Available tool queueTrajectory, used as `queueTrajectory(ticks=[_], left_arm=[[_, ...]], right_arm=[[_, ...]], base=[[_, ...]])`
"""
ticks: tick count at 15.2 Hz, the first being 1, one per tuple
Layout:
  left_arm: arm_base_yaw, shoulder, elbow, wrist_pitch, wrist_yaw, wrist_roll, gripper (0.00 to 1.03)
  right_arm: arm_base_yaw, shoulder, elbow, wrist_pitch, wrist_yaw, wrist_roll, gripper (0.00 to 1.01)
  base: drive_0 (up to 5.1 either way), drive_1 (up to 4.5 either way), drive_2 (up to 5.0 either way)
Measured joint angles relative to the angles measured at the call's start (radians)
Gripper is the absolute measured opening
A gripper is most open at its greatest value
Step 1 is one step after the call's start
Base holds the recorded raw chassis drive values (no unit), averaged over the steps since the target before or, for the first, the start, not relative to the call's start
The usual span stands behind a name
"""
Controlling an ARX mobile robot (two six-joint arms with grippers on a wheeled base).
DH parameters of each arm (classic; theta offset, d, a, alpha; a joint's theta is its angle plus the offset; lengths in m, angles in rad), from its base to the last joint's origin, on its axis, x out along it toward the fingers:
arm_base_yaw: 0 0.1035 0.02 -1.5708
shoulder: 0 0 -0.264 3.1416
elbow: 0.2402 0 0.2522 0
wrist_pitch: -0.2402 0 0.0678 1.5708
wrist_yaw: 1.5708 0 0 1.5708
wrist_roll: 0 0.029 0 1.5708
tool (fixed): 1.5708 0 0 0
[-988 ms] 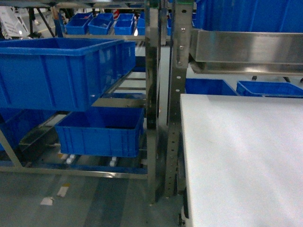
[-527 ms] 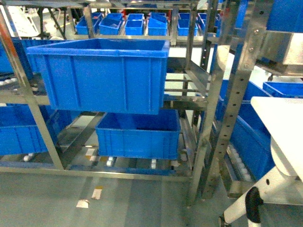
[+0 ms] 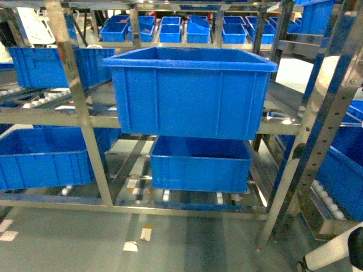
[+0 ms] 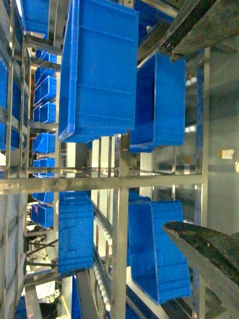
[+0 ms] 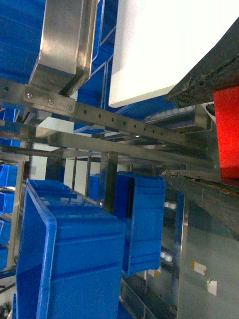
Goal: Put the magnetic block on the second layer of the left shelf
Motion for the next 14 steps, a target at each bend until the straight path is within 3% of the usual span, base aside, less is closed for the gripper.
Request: queueTrajectory(ticks=[8, 12, 14], left_arm=[[0.0, 0.0, 0.0, -0.002, 0.001, 0.0, 0.98], [0.0, 0.0, 0.0, 0.0, -0.002, 0.0, 0.98], [0.0, 0.0, 0.0, 0.003, -0.001, 0.0, 0.98]], right_arm=[[0.0, -0.001, 0.0, 0.002, 0.0, 0.0, 0.34], [0.0, -0.001, 0.0, -0.002, -0.004, 0.0, 0.34], [0.0, -0.006, 0.0, 0.003, -0.003, 0.0, 0.34]], base=[[-4.7, 2.33, 2.3], [0.0, 0.0, 0.0], [0.0, 4.25, -4.2]])
